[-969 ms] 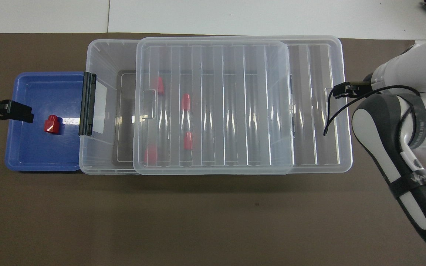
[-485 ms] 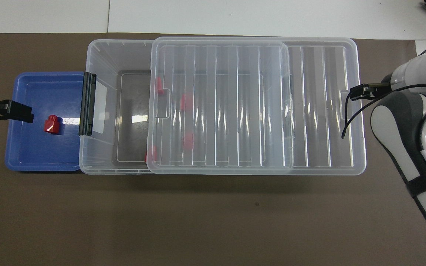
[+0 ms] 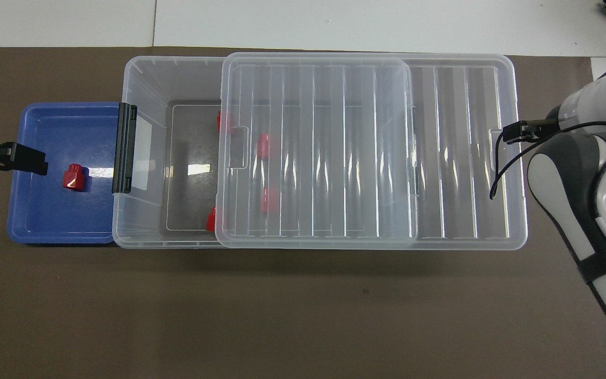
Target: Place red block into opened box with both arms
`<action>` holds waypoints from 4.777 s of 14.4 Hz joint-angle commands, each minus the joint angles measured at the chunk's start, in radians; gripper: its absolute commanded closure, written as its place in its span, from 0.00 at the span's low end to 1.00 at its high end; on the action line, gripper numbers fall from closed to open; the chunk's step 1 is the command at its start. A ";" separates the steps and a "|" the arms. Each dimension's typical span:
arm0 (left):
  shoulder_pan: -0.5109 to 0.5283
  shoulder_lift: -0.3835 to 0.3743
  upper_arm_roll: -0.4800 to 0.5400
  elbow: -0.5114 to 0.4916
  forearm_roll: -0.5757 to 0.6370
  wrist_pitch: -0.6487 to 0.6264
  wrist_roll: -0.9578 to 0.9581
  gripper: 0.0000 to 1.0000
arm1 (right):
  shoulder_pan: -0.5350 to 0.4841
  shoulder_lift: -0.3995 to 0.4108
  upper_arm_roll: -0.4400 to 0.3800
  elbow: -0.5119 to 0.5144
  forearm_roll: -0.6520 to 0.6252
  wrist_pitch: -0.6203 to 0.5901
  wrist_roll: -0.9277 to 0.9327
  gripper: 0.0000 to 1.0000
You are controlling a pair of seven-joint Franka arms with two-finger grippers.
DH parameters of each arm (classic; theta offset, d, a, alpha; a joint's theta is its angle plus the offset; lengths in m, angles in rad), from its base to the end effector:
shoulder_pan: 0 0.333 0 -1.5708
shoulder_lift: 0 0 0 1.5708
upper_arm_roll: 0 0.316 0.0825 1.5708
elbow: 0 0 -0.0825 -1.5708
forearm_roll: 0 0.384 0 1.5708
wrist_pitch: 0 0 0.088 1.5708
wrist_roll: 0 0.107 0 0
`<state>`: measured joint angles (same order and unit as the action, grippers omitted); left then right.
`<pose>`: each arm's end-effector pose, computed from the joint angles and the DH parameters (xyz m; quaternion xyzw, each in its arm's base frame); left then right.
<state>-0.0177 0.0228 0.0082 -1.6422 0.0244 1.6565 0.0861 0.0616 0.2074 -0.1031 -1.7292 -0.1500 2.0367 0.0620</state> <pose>0.5668 -0.0030 0.5853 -0.9987 0.0489 0.0047 0.0121 0.6315 -0.0303 0.4687 0.9954 -0.0197 0.0510 0.0785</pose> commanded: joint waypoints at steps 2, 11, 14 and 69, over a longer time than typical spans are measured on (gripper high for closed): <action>0.001 -0.017 0.003 -0.007 0.020 0.006 -0.009 0.00 | -0.013 -0.023 0.005 -0.003 -0.049 -0.026 -0.018 0.00; 0.088 -0.052 0.003 -0.192 0.002 0.247 0.001 0.00 | 0.003 -0.095 0.016 0.048 0.093 -0.125 0.062 0.00; 0.096 -0.008 0.003 -0.244 0.002 0.357 0.006 0.00 | 0.003 -0.175 0.016 0.062 0.119 -0.269 0.108 0.00; -0.281 0.169 -0.011 -0.010 -0.024 0.208 -0.549 1.00 | -0.011 -0.276 0.006 0.095 0.141 -0.529 0.022 0.00</action>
<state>-0.2672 0.1960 -0.0214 -1.5918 0.0106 1.7917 -0.4497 0.0616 -0.0614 -0.0989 -1.6297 -0.0152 1.5203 0.1108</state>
